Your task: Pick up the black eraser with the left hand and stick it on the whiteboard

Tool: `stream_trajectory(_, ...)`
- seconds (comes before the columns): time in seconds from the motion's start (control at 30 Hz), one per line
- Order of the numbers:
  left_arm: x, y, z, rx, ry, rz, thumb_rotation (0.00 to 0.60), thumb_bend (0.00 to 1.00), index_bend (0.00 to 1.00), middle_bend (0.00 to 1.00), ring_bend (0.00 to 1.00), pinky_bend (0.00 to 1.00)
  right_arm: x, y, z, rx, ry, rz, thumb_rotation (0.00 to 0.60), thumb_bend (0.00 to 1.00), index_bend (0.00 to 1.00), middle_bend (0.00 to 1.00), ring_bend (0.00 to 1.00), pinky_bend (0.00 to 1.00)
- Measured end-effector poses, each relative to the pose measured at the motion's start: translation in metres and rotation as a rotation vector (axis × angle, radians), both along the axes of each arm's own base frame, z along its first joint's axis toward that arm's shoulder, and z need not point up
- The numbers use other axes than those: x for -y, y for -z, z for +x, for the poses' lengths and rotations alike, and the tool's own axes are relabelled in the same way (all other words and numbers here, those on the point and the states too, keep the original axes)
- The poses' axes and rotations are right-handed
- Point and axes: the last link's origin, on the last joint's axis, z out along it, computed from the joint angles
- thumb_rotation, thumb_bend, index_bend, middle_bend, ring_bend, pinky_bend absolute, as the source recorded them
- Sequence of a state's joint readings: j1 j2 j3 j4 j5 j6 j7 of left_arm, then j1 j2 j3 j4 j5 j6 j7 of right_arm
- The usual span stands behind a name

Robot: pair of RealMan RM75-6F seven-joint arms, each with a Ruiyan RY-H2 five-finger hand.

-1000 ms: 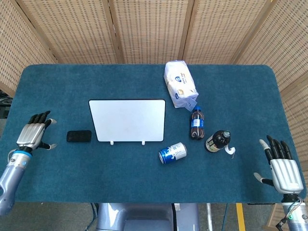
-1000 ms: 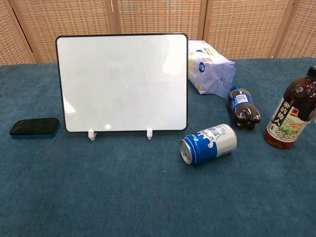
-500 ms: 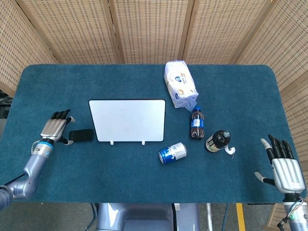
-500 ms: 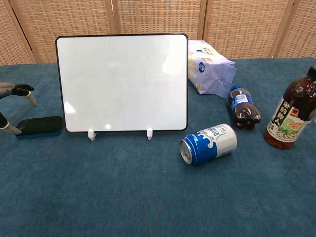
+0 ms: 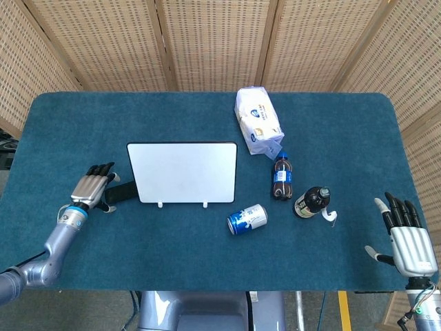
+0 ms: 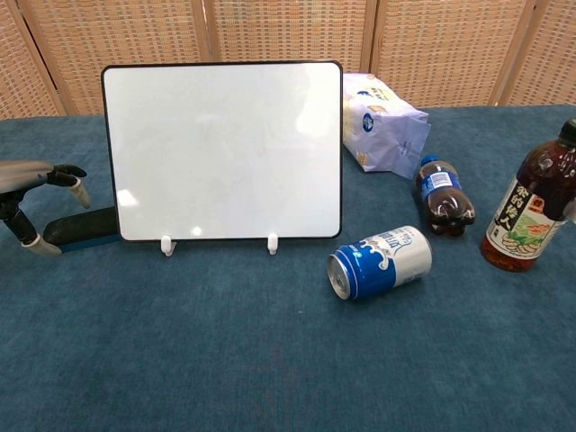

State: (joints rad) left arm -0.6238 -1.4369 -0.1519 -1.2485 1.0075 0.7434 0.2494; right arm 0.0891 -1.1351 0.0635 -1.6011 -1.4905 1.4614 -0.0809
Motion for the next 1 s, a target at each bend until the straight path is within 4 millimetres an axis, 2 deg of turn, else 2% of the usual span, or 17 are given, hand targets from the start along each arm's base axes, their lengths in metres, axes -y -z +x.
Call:
stream_trajectory(0.33, 0.001, -0.005, -0.003, -0.003, -0.021, 0.022, 0.571, 0.09, 0.3, 0.0, 0.0, 0.0, 0.0, 0.001, 0.001, 0.003, -0.007, -0.002, 0.6, 0.0, 0.07, 0.0, 0.0, 0.0)
stream_trajectory(0.57, 0.001, 0.004, 0.001, 0.0, -0.023, 0.018, 0.571, 0.14, 0.33, 0.0, 0.0, 0.0, -0.001, 0.002, 0.003, 0.009, -0.02, 0.003, 0.6, 0.0, 0.07, 0.0, 0.0, 0.0)
stream_trajectory(0.73, -0.001, 0.011, 0.004, -0.002, -0.017, 0.024, 0.574, 0.26, 0.36, 0.0, 0.0, 0.0, -0.001, 0.001, 0.003, 0.012, -0.024, 0.001, 0.6, 0.0, 0.07, 0.0, 0.0, 0.0)
stream_trajectory(1.0, -0.003, 0.018, 0.005, -0.016, -0.02, 0.03, 0.572, 0.26, 0.37, 0.0, 0.0, 0.0, -0.002, -0.003, 0.003, 0.025, -0.033, -0.017, 0.6, 0.0, 0.07, 0.0, 0.0, 0.0)
